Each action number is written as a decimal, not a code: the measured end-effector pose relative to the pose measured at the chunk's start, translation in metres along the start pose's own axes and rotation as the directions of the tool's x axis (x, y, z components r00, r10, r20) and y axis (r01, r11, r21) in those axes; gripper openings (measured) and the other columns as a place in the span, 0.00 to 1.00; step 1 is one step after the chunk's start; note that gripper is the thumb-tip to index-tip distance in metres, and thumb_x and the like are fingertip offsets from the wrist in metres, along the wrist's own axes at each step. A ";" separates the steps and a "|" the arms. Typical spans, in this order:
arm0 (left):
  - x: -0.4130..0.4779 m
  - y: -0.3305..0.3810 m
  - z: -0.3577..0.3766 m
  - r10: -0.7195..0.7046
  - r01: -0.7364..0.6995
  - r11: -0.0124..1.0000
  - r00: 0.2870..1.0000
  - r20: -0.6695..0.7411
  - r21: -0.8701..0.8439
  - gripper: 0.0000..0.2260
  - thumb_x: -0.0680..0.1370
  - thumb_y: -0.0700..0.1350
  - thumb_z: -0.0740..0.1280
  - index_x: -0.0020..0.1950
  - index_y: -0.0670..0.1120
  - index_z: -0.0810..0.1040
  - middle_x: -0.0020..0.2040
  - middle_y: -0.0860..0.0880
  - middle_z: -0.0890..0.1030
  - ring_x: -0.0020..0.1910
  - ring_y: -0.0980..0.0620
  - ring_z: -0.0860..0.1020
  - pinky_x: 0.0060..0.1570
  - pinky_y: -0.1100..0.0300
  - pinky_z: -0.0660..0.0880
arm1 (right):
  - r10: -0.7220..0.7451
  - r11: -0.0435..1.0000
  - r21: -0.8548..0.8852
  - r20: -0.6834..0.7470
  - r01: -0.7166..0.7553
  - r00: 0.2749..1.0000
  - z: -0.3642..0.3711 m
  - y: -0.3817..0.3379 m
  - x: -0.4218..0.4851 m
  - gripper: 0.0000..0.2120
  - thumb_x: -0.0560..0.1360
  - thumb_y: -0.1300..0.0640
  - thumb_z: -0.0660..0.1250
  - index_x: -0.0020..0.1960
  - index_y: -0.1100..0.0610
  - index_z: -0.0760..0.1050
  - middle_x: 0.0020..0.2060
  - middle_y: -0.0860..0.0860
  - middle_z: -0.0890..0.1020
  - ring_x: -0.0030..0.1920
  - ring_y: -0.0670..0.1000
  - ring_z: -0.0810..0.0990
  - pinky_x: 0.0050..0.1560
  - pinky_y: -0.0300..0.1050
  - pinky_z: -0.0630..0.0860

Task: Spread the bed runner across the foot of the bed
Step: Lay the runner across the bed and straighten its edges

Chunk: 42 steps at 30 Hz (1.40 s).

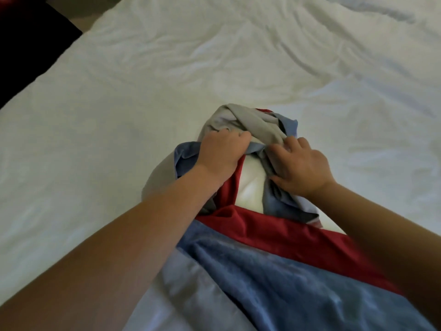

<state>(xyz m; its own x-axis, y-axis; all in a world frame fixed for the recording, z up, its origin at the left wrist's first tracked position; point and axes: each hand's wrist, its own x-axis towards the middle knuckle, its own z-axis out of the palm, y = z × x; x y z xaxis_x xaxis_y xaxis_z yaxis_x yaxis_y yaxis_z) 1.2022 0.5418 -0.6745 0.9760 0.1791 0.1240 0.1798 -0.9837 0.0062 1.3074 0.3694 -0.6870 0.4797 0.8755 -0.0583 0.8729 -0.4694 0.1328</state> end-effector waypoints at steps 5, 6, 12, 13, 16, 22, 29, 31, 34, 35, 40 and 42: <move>0.000 -0.043 -0.008 0.036 -0.038 0.999 0.998 -0.047 -0.037 0.11 0.58 0.34 0.73 0.32 0.45 0.73 0.31 0.47 0.76 0.24 0.44 0.74 0.25 0.63 0.56 | 0.051 0.999 -0.009 0.029 -0.050 0.998 -0.010 -0.008 0.037 0.14 0.76 0.55 0.64 0.60 0.58 0.73 0.49 0.60 0.75 0.48 0.62 0.77 0.30 0.46 0.64; -0.003 -0.055 -0.014 0.028 -0.029 0.999 0.999 -0.032 -0.031 0.10 0.60 0.36 0.73 0.34 0.45 0.74 0.33 0.46 0.77 0.26 0.43 0.75 0.26 0.61 0.56 | 0.047 0.999 -0.009 0.016 -0.047 0.999 -0.017 -0.008 0.048 0.15 0.76 0.54 0.63 0.61 0.58 0.73 0.51 0.60 0.75 0.50 0.62 0.77 0.32 0.47 0.64; -0.017 -0.148 -0.031 -0.125 0.123 0.992 0.990 -0.060 -0.034 0.06 0.67 0.32 0.67 0.37 0.42 0.73 0.37 0.42 0.75 0.27 0.41 0.73 0.26 0.62 0.47 | -0.050 0.994 -0.099 -0.111 0.039 0.993 -0.067 -0.040 0.127 0.15 0.70 0.61 0.68 0.56 0.60 0.75 0.46 0.62 0.75 0.45 0.64 0.76 0.29 0.46 0.61; -0.021 -0.165 -0.033 -0.149 0.147 0.988 0.987 -0.062 -0.043 0.07 0.67 0.31 0.66 0.38 0.42 0.73 0.38 0.42 0.75 0.28 0.41 0.73 0.26 0.62 0.47 | -0.095 0.989 -0.121 -0.112 0.081 0.989 -0.074 -0.052 0.144 0.14 0.69 0.63 0.69 0.55 0.61 0.76 0.44 0.63 0.76 0.43 0.64 0.77 0.29 0.44 0.59; -0.044 -0.205 -0.036 -0.236 0.236 0.972 0.971 0.032 -0.017 0.06 0.71 0.34 0.65 0.43 0.43 0.72 0.44 0.44 0.75 0.37 0.41 0.76 0.26 0.60 0.49 | -0.221 0.965 -0.173 -0.138 0.197 0.965 -0.085 -0.092 0.190 0.14 0.64 0.69 0.72 0.49 0.64 0.76 0.39 0.63 0.76 0.37 0.63 0.77 0.28 0.40 0.55; -0.102 -0.254 -0.023 -0.440 0.448 0.893 0.850 0.291 0.043 0.06 0.74 0.40 0.67 0.50 0.46 0.75 0.49 0.48 0.78 0.47 0.47 0.80 0.36 0.59 0.65 | -0.490 0.870 -0.162 -0.161 0.467 0.857 -0.079 -0.188 0.254 0.14 0.59 0.70 0.73 0.44 0.65 0.77 0.36 0.61 0.77 0.32 0.60 0.76 0.27 0.45 0.66; -0.079 -0.235 -0.009 -0.455 0.463 0.886 0.872 0.182 -0.003 0.13 0.73 0.42 0.67 0.55 0.47 0.69 0.48 0.47 0.75 0.45 0.46 0.76 0.34 0.57 0.64 | -0.448 0.894 -0.118 -0.244 0.432 0.860 -0.055 -0.181 0.248 0.10 0.74 0.54 0.62 0.51 0.58 0.76 0.47 0.57 0.79 0.43 0.59 0.78 0.39 0.50 0.71; -0.061 -0.222 -0.008 -0.397 0.404 0.914 0.907 0.138 -0.029 0.18 0.72 0.47 0.68 0.60 0.47 0.68 0.52 0.47 0.75 0.48 0.45 0.76 0.35 0.55 0.64 | -0.399 0.917 -0.122 -0.260 0.380 0.879 -0.052 -0.156 0.235 0.15 0.77 0.51 0.57 0.56 0.57 0.76 0.51 0.57 0.79 0.46 0.60 0.78 0.43 0.52 0.70; -0.033 -0.203 -0.004 -0.316 0.320 0.946 0.946 0.073 -0.044 0.25 0.70 0.52 0.71 0.63 0.46 0.67 0.56 0.47 0.74 0.52 0.46 0.75 0.37 0.56 0.64 | -0.338 0.940 -0.137 -0.268 0.311 0.902 -0.046 -0.118 0.220 0.18 0.75 0.52 0.59 0.60 0.59 0.75 0.50 0.59 0.79 0.45 0.61 0.78 0.42 0.52 0.72; -0.025 -0.197 -0.002 -0.293 0.297 0.953 0.954 0.065 -0.057 0.28 0.69 0.53 0.72 0.64 0.46 0.67 0.58 0.47 0.74 0.53 0.47 0.75 0.39 0.56 0.66 | -0.319 0.946 -0.140 -0.231 0.293 0.919 -0.044 -0.108 0.217 0.19 0.73 0.53 0.63 0.61 0.60 0.75 0.49 0.60 0.78 0.44 0.62 0.78 0.41 0.52 0.72; 0.009 -0.177 0.021 -0.231 0.234 0.972 0.961 0.155 -0.002 0.36 0.67 0.49 0.75 0.70 0.45 0.62 0.60 0.42 0.73 0.55 0.44 0.75 0.42 0.53 0.74 | -0.159 0.984 -0.051 0.199 0.172 0.967 -0.031 -0.082 0.212 0.48 0.62 0.52 0.76 0.76 0.49 0.55 0.60 0.55 0.70 0.54 0.61 0.75 0.37 0.50 0.71; 0.013 -0.181 0.030 -0.233 0.224 0.972 0.953 0.193 0.070 0.31 0.67 0.45 0.75 0.67 0.44 0.67 0.55 0.41 0.75 0.51 0.43 0.77 0.39 0.52 0.75 | -0.145 0.988 -0.014 0.252 0.154 0.957 -0.023 -0.086 0.212 0.48 0.67 0.51 0.74 0.77 0.43 0.47 0.65 0.53 0.67 0.61 0.59 0.71 0.45 0.51 0.74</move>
<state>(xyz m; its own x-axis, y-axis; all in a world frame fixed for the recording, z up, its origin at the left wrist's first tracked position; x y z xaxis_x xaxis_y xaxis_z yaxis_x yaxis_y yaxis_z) 1.1865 0.7228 -0.7041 0.9122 0.4030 -0.0743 0.4015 -0.9152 -0.0354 1.3321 0.5979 -0.6879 0.3548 0.8768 -0.3245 0.9349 -0.3278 0.1364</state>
